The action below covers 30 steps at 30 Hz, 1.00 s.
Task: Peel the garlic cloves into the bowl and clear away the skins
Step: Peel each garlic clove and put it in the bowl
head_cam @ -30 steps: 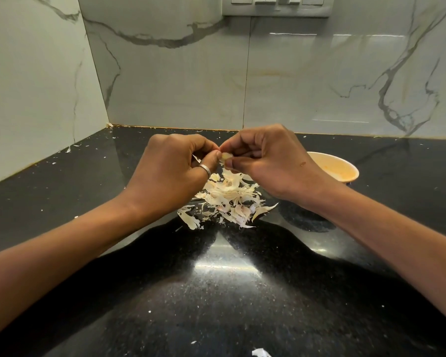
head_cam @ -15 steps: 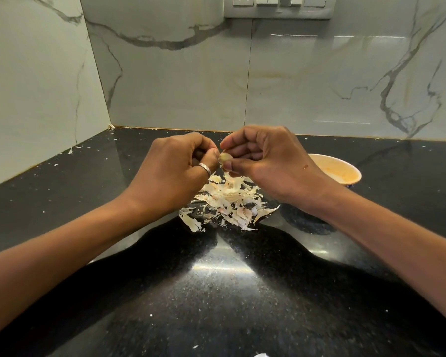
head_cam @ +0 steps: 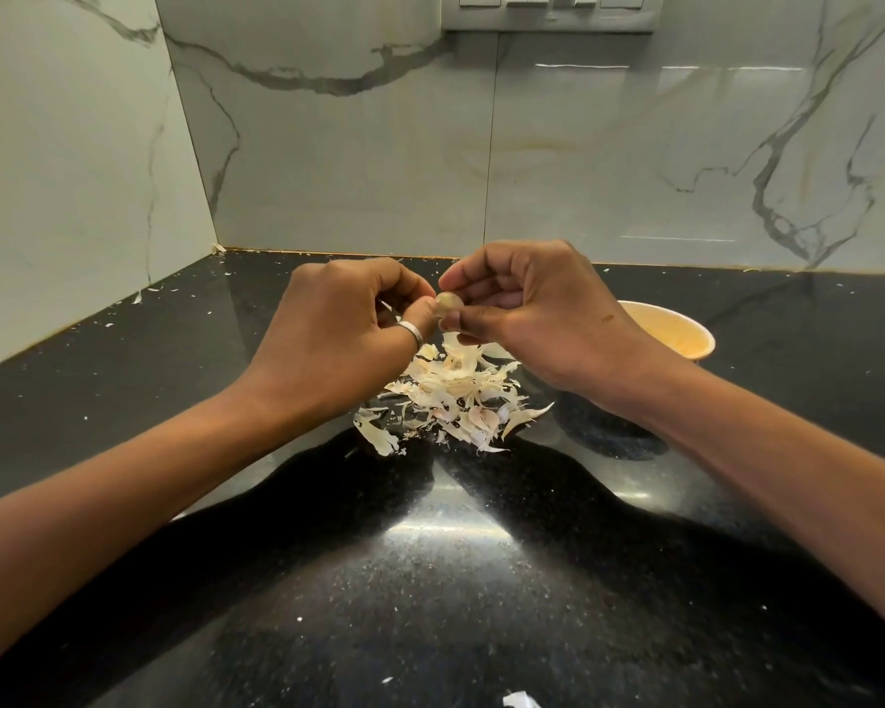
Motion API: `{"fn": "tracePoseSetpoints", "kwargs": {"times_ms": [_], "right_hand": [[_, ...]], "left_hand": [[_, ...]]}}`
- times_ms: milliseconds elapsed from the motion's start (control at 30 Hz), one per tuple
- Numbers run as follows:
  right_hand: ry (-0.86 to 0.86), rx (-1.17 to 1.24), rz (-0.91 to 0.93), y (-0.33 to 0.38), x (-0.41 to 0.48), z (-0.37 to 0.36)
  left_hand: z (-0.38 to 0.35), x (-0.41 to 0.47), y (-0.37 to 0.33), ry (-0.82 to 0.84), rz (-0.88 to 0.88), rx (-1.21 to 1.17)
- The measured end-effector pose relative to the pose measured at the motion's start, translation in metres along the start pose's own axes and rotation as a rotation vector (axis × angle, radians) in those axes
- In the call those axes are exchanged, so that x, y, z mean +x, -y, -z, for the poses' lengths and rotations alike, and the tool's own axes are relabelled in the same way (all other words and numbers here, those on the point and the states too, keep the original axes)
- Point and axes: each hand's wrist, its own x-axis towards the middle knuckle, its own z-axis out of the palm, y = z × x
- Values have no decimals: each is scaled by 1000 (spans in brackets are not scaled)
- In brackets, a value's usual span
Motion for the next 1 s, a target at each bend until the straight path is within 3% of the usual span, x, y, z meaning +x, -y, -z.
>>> {"fn": "tracePoseSetpoints", "kwargs": {"times_ms": [200, 633, 867, 1000], "right_hand": [[6, -50, -8, -2, 0, 0], [29, -103, -54, 0, -2, -3], [31, -33, -82, 1, -3, -4], [43, 41, -115, 1, -4, -4]], "left_hand": [[0, -2, 0, -15, -110, 84], [-7, -4, 7, 20, -131, 139], [-6, -2, 5, 21, -49, 112], [-5, -1, 2, 55, 106, -44]]}}
